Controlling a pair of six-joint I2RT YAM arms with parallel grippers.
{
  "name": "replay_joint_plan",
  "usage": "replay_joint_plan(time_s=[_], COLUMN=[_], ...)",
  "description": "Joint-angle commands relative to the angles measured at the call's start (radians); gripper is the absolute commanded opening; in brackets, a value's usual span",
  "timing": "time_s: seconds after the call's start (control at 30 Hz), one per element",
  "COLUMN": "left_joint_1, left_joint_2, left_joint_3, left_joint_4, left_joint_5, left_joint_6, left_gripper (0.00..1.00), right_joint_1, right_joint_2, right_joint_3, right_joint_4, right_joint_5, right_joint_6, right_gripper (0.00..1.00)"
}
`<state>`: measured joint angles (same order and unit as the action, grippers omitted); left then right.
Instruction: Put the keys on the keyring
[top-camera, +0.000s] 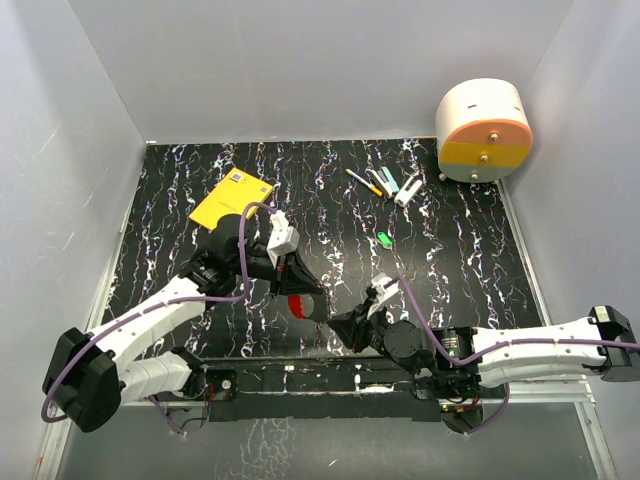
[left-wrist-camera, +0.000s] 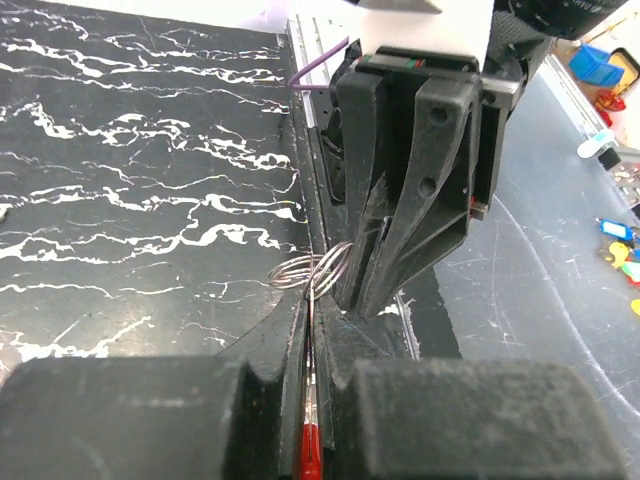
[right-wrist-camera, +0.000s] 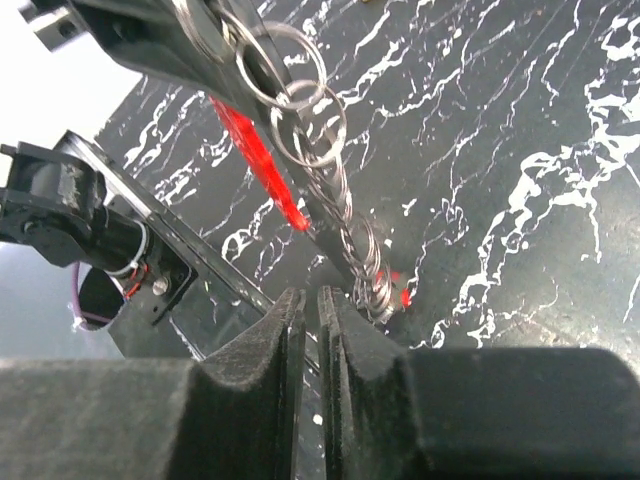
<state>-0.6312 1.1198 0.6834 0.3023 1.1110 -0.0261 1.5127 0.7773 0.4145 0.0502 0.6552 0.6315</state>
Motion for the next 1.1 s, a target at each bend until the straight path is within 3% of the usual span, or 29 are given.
replay_joint_plan(time_s=[0.0,0.13,0.23,0.3,0.4,0.63,0.83,0.9,1.07], left_joint_1=[0.002,0.002,0.002,0.002,0.001,0.002,0.002,0.002,0.004], left_joint_2=[-0.051,-0.066,-0.069,-0.067,-0.047,0.063,0.095,0.081,0.066], left_joint_3=[0.047,0.073,0.102,0.114,0.145,0.28,0.351,0.347,0.354], left_joint_4=[-0.081,-0.256,-0.444,-0.541,-0.687,-0.986,-1.051,-1.023,-1.004], left_joint_5=[0.014,0.012,0.004,-0.015,-0.04,-0.155,-0.182,-0.175,-0.176], left_joint_6=[0.145,0.333,0.516,0.607,0.733,0.942,0.93,0.897,0.837], left_gripper=[0.0,0.0,0.0,0.0,0.0,0.0,0.0,0.0,0.0], right_joint_1=[0.02,0.033,0.033,0.033,0.033,0.032,0.027,0.019,-0.031], right_joint_2=[-0.002,-0.067,-0.148,-0.198,-0.208,-0.049,-0.026,0.01,0.324], right_joint_3=[0.02,0.038,0.06,0.091,0.169,0.409,0.43,0.447,0.583], right_joint_4=[-0.023,-0.115,-0.215,-0.337,-0.576,-1.28,-1.313,-1.282,-1.236], right_joint_5=[0.005,0.057,0.098,0.178,0.266,0.364,0.368,0.377,0.396], right_joint_6=[0.048,0.083,0.132,0.212,0.336,0.974,1.039,0.991,0.823], right_gripper=[0.19,0.24,0.38,0.46,0.48,0.5,0.54,0.54,0.59])
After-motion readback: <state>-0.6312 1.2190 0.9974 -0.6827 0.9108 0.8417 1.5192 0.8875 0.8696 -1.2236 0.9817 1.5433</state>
